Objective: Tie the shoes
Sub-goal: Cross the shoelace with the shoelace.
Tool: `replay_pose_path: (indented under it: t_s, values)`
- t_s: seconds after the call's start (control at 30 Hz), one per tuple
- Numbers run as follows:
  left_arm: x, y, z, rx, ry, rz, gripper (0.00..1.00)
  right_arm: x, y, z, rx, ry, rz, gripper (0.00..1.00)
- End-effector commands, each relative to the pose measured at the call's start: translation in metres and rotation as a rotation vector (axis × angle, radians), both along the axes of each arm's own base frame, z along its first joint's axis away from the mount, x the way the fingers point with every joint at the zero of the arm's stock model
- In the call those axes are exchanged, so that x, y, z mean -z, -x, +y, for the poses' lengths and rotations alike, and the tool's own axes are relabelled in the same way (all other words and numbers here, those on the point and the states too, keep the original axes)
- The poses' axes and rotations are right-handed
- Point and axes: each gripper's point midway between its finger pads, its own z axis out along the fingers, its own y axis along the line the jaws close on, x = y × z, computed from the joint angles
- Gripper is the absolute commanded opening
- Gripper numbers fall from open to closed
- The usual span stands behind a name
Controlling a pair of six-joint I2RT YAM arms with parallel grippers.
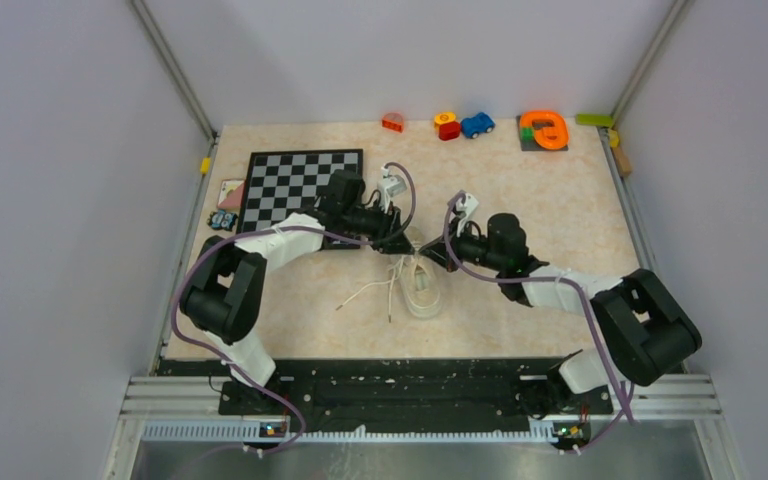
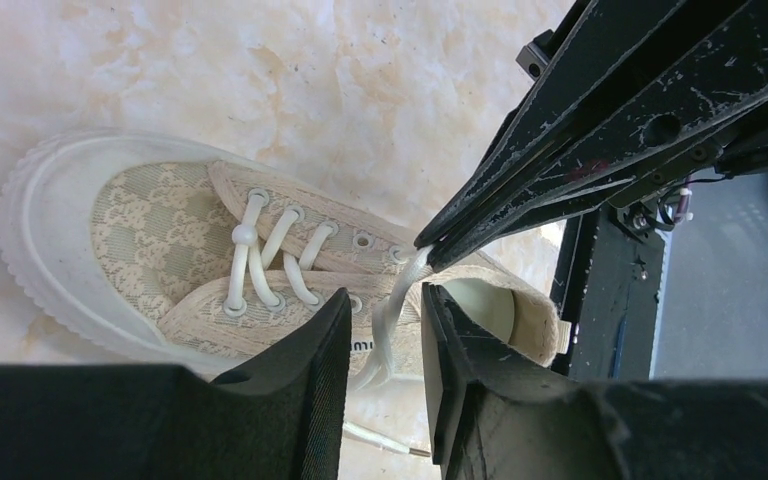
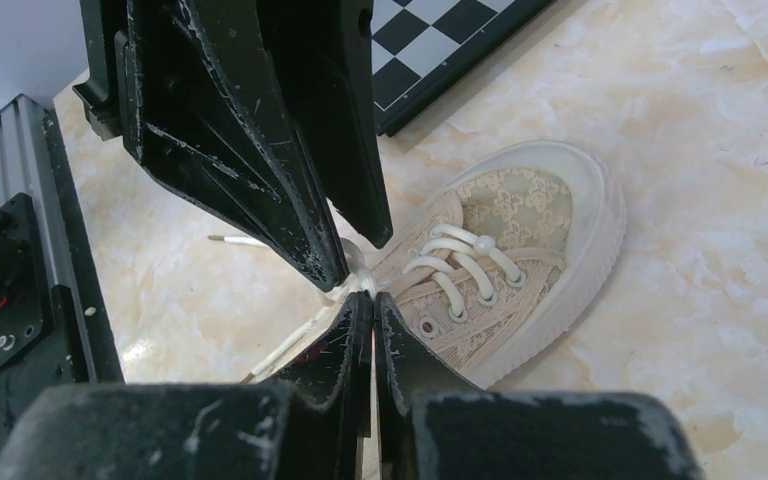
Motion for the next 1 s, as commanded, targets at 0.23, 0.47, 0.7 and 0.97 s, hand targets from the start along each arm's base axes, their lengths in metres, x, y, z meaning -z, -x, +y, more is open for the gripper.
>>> replay_pose_path:
  t_s: [0.23, 0.47, 0.7, 0.97]
  values:
    - [-0.007, -0.008, -0.012, 0.034, 0.012, -0.051, 0.4, -0.041, -0.014, 0.004, -0.009, -0.102, -0.115, 0.0]
    - [-0.005, -0.008, -0.012, 0.037, -0.005, -0.052, 0.21, -0.038, -0.019, -0.001, 0.02, -0.094, -0.102, 0.0]
    - [-0.006, -0.01, -0.011, 0.013, -0.023, -0.023, 0.0, -0.037, -0.017, -0.004, 0.016, -0.085, -0.085, 0.23]
    - [-0.012, -0.009, -0.008, -0.029, -0.037, 0.013, 0.0, -0.037, 0.024, -0.024, 0.148, 0.033, -0.019, 0.33]
